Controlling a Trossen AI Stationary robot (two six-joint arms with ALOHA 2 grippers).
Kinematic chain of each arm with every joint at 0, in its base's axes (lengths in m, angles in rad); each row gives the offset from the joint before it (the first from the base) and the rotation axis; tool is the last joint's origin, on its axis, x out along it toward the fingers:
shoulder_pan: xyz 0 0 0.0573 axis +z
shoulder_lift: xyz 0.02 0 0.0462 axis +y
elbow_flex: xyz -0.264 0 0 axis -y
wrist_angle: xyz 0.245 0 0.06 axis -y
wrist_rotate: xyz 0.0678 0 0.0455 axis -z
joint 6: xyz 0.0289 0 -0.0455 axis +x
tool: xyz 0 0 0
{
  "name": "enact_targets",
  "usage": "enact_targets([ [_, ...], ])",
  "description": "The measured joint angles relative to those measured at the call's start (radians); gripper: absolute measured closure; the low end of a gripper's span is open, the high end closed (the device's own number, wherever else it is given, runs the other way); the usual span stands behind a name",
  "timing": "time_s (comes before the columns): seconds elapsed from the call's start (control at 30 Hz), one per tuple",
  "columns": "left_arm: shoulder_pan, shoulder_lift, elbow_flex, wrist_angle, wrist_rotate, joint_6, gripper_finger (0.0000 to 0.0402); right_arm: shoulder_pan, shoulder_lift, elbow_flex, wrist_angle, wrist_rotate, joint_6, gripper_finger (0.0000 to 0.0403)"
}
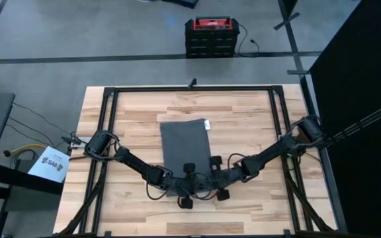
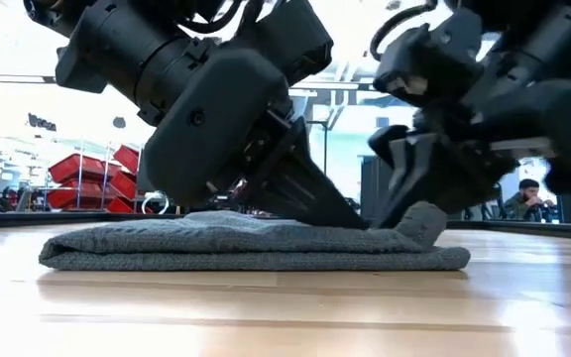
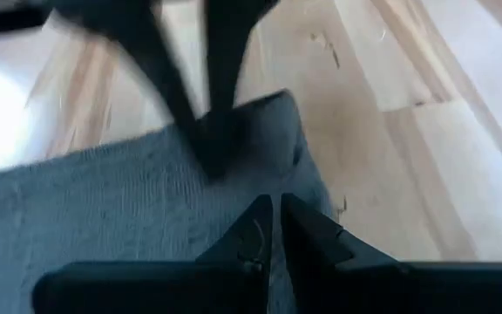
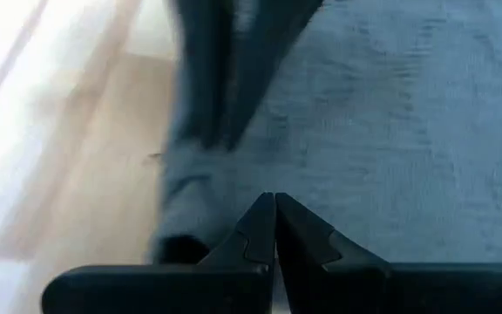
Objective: Roll towel
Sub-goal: Fold the gray towel
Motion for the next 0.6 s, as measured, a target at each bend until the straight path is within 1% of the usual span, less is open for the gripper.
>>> enact_targets([
  [0.17, 0.01, 0.001, 0.0, -0.055, -0.006, -0.047, 0.0386, 0.053, -0.036, 0.0, -0.046, 0.0, 0.043, 0.0403],
  [0.3, 0.018, 0.001, 0.0, -0.06, -0.009, -0.065, 0.0386, 0.079, -0.044, 0.0, -0.056, 0.0, 0.059, 0.0403],
  [0.43, 0.018, 0.001, 0.0, -0.053, -0.01, -0.061, 0.0386, 0.081, -0.044, 0.001, -0.12, -0.025, 0.102, 0.0403],
  [0.6, 0.015, 0.002, 0.0, -0.032, -0.012, -0.049, 0.0386, 0.076, -0.072, 0.002, -0.157, -0.027, 0.093, 0.0403],
])
